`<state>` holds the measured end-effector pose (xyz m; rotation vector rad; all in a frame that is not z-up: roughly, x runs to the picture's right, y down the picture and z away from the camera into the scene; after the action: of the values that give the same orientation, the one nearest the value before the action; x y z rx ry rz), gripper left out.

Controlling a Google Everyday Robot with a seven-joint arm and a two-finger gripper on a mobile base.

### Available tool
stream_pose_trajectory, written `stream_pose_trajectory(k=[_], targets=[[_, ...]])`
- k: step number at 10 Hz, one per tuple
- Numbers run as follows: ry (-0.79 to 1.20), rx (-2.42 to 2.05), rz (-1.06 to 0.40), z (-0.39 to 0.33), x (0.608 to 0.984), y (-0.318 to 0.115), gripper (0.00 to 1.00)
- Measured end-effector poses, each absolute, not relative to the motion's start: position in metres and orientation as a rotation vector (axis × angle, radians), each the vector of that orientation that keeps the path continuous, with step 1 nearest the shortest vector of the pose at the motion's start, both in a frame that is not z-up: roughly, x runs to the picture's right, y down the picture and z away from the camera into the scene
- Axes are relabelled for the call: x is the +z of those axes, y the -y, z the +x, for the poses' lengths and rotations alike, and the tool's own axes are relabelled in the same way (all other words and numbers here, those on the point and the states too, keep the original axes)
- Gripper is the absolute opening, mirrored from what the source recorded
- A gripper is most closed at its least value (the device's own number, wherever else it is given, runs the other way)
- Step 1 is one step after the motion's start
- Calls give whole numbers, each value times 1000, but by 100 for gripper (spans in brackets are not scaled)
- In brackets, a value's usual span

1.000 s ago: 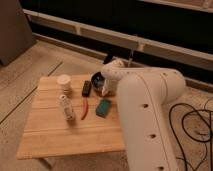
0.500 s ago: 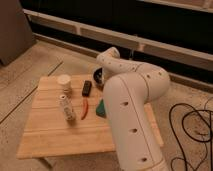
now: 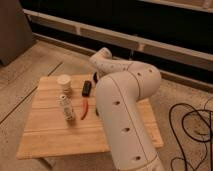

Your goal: Push the ceramic bowl across the table

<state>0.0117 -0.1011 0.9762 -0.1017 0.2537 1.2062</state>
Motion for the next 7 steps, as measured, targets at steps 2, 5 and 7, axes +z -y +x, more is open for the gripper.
stream_pose_trajectory(k=[2,5,7], targets=[[-186,1245,-11,-2,929,105,65],[-137,1354,-71,-26,907,50,65],[-100,1489,-181,-34,904,13,65]])
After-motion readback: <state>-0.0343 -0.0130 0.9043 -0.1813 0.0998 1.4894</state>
